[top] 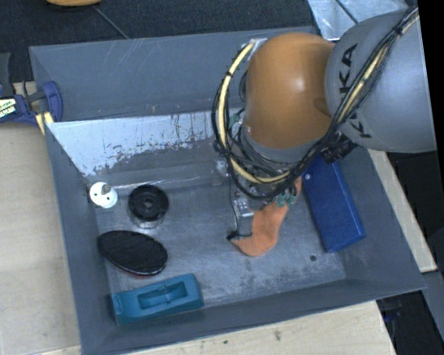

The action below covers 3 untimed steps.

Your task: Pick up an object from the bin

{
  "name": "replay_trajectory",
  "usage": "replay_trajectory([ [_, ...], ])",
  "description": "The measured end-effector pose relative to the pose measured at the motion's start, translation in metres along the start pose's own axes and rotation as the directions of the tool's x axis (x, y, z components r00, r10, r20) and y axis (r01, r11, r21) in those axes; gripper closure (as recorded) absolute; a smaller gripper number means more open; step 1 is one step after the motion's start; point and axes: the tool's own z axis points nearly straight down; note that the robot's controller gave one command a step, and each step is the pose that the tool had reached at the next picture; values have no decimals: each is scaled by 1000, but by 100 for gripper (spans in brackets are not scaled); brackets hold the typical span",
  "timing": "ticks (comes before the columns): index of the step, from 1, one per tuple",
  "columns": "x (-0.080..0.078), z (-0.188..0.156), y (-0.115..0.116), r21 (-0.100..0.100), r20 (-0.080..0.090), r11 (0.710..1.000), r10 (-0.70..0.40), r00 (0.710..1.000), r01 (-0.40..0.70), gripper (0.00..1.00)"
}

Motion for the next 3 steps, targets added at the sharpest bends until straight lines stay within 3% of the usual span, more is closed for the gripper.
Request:
replay_trajectory([
  [1,-2,-5,0,-1,9,1000,2,1000,-2,0],
  [2,-9,39,-41,1,12,994,-106,994,106,0],
  [3,-30,40,-77,3,6,907,-421,907,421,0],
])
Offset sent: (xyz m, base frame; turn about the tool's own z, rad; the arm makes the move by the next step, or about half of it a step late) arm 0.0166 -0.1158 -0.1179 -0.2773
